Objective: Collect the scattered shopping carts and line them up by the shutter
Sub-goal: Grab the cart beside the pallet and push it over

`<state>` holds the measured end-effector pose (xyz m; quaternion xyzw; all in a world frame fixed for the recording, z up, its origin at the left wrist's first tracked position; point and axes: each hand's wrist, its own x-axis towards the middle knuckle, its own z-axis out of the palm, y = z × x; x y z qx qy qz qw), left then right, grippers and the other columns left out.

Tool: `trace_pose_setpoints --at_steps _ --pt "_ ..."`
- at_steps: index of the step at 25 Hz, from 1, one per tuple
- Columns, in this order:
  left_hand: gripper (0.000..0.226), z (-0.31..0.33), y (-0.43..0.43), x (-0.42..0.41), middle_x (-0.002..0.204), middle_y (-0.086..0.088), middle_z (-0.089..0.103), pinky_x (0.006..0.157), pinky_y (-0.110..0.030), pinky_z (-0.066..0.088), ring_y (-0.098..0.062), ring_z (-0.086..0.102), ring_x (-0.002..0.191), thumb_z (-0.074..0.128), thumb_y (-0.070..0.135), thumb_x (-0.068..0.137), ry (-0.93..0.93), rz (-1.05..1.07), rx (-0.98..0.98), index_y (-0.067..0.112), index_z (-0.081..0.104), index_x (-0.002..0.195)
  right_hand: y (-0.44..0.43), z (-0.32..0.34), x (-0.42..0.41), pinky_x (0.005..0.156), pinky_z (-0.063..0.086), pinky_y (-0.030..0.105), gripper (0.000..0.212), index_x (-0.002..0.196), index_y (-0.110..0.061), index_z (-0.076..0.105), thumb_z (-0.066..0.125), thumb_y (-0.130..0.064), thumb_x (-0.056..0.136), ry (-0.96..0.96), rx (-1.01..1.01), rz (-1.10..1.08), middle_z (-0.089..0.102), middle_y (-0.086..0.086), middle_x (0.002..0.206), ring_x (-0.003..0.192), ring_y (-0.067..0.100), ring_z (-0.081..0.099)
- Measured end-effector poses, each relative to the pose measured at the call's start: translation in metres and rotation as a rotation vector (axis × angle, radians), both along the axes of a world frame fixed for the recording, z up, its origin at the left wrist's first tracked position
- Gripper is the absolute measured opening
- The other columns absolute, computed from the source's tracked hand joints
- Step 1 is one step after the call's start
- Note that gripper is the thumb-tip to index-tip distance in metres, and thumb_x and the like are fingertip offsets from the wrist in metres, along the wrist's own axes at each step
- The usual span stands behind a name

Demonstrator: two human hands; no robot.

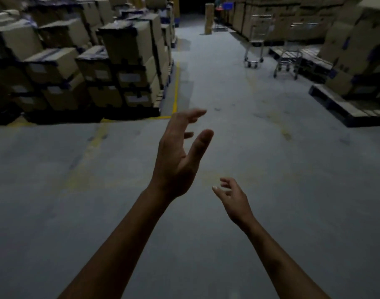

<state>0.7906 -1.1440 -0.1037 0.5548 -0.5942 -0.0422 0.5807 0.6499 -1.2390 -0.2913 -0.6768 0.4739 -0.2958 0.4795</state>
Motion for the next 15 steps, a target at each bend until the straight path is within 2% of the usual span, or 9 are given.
trace_pose_setpoints --at_steps 3,7,10,13,15 --pt "0.051 0.0 -0.096 -0.007 0.126 0.0 0.053 0.089 -0.022 0.048 -0.012 0.052 0.119 0.041 0.055 0.094 -0.065 -0.099 -0.071 0.016 0.052 0.125 -0.084 -0.048 -0.013 0.087 0.051 0.035 0.047 0.129 -0.026 0.05 0.062 -0.048 0.089 0.065 0.12 -0.069 0.056 0.003 0.128 0.101 0.016 0.058" --pt "0.038 -0.057 -0.272 -0.013 0.123 0.001 0.055 0.085 -0.013 0.045 -0.002 0.053 0.113 0.045 0.049 0.092 -0.009 -0.101 0.073 0.025 0.052 0.121 -0.23 -0.055 -0.025 0.082 0.047 0.031 0.045 0.128 -0.023 0.051 0.062 -0.045 0.09 -0.003 0.125 -0.162 0.058 0.004 0.127 0.101 0.016 0.058" --pt "0.044 -0.114 -0.404 -0.007 0.118 0.001 0.059 0.078 -0.012 0.045 -0.005 0.057 0.107 0.047 0.059 0.088 0.049 -0.064 0.267 0.027 0.053 0.117 -0.348 -0.006 -0.03 0.085 0.052 0.033 0.043 0.127 -0.023 0.052 0.063 -0.042 0.09 -0.115 0.056 -0.194 0.058 0.002 0.124 0.104 0.016 0.06" --pt "0.054 -0.165 -0.501 0.005 0.116 0.004 0.059 0.081 -0.03 0.051 -0.007 0.057 0.103 0.044 0.068 0.083 0.067 -0.026 0.47 0.027 0.053 0.118 -0.444 0.075 -0.03 0.089 0.053 0.029 0.048 0.128 -0.025 0.05 0.064 -0.045 0.088 -0.224 -0.107 -0.146 0.058 -0.003 0.121 0.103 0.005 0.06" --pt "0.06 -0.195 -0.547 0.012 0.116 0.004 0.058 0.085 -0.034 0.051 -0.005 0.057 0.102 0.041 0.072 0.082 0.063 -0.021 0.586 0.027 0.054 0.119 -0.496 0.126 -0.03 0.085 0.053 0.022 0.051 0.129 -0.026 0.049 0.06 -0.049 0.084 -0.303 -0.216 -0.113 0.057 -0.006 0.122 0.103 0.001 0.059"
